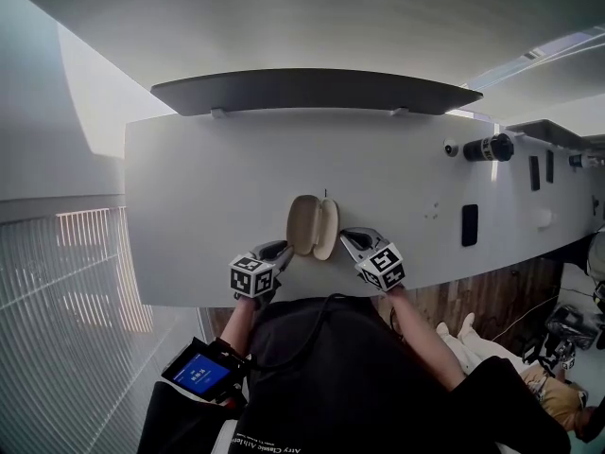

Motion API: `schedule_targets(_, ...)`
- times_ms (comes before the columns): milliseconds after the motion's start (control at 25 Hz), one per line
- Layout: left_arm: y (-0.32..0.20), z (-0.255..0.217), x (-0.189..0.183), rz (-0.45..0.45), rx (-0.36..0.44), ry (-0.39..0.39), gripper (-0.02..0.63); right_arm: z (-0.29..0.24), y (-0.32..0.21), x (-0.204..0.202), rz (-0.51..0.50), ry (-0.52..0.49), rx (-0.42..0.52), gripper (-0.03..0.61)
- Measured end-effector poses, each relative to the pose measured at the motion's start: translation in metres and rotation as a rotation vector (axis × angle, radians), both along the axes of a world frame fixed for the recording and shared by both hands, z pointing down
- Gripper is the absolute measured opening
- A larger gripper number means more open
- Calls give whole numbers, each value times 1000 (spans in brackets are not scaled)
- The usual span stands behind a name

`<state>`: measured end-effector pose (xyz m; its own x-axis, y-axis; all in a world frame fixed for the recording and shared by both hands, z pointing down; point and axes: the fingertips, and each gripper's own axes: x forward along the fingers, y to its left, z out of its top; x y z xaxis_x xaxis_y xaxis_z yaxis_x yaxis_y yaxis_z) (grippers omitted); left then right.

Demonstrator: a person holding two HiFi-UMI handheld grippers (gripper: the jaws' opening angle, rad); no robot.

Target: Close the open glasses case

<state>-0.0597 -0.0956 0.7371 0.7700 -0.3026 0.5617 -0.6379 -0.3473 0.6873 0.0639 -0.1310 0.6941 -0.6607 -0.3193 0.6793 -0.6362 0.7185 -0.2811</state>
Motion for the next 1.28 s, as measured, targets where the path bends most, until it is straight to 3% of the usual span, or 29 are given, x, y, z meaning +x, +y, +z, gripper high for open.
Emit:
schedule_targets(360,-1,0,0,7,-3,4,94,-17,-2,-21,-132,-43,45,6)
schedule_targets(640,-2,0,0,12,-7,9,94,-17,-4,-20,-214,-41,45,78)
schedule_targets(880,-4,1,-1,7,-4,6,94,-23,4,-33,-316,-91,16,95)
schedule_targets(1280,-3,2,-4,-14,-18,8,100,-18,3,-49,-453,13,90,104)
